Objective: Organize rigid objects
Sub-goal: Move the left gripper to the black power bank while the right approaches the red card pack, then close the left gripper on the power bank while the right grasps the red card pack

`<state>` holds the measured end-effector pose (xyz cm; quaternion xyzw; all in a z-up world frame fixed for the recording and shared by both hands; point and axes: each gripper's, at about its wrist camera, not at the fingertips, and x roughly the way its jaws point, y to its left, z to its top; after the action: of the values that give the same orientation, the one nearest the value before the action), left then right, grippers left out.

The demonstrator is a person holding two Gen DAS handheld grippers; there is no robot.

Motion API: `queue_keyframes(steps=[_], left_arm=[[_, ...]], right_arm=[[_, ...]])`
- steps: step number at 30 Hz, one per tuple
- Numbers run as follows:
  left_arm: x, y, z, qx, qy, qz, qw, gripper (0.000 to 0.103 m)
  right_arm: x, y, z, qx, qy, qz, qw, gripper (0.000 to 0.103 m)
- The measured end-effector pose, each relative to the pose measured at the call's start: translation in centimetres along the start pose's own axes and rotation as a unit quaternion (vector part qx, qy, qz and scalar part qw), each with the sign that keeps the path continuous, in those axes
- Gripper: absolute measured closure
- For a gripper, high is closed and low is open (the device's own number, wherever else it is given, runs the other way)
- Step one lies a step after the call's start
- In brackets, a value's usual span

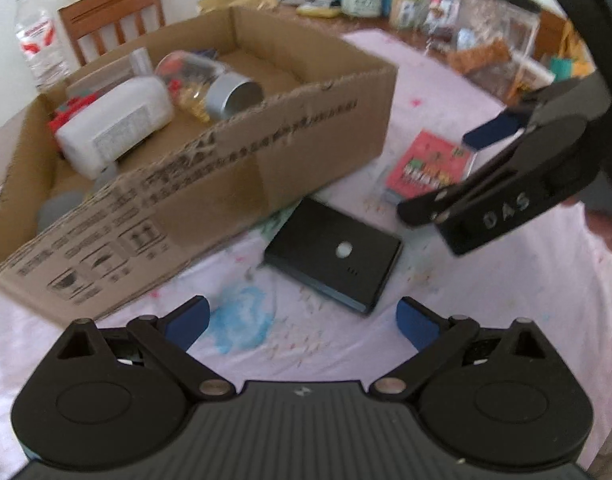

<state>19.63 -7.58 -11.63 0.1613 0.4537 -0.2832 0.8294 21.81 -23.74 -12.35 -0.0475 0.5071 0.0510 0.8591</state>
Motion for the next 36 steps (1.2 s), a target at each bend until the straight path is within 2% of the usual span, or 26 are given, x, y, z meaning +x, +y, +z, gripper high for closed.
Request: queue_keyframes(steps=[8,12,15,17,18,25,36], left_arm=[[1.0,0.0,1.4,0.030,-0.016,-0.022,0.9992,0.003],[1.0,-0.1,1.7,0.044,-0.021,-0.036,0.9981,0.007],[0.9,-0.4,1.9,0.055,-0.025,-0.044,0.9972,0.016],[0.7,-0.5,2.0,0.061,-0.026,-0.047,0.9967,0.026],[0.5,-0.4,1.9,0.061,-0.025,-0.047,0.9967,0.026],[0.0,-0.4,1.2,0.035,-0.019,-0.031,0.9987,0.026],[-1.7,0.6,-1.4,-0.039,-0.003,0.014,0.9991,0.026]], right_arm=[[0.0,-0.2,0.1,-0.010,0.005,0.008,1.000,0.000],[0.1,-0.3,0.2,-0.016,0.006,0.011,1.000,0.000],[0.1,-0.3,0.2,-0.016,0.007,0.011,1.000,0.000],[0.1,-0.3,0.2,-0.016,0.007,0.010,1.000,0.000],[0.1,-0.3,0.2,-0.016,0.006,0.010,1.000,0.000],[0.1,-0.3,0.2,-0.016,0.006,0.010,1.000,0.000],[0.0,-0.1,0.0,-0.006,0.001,0.003,1.000,0.000]])
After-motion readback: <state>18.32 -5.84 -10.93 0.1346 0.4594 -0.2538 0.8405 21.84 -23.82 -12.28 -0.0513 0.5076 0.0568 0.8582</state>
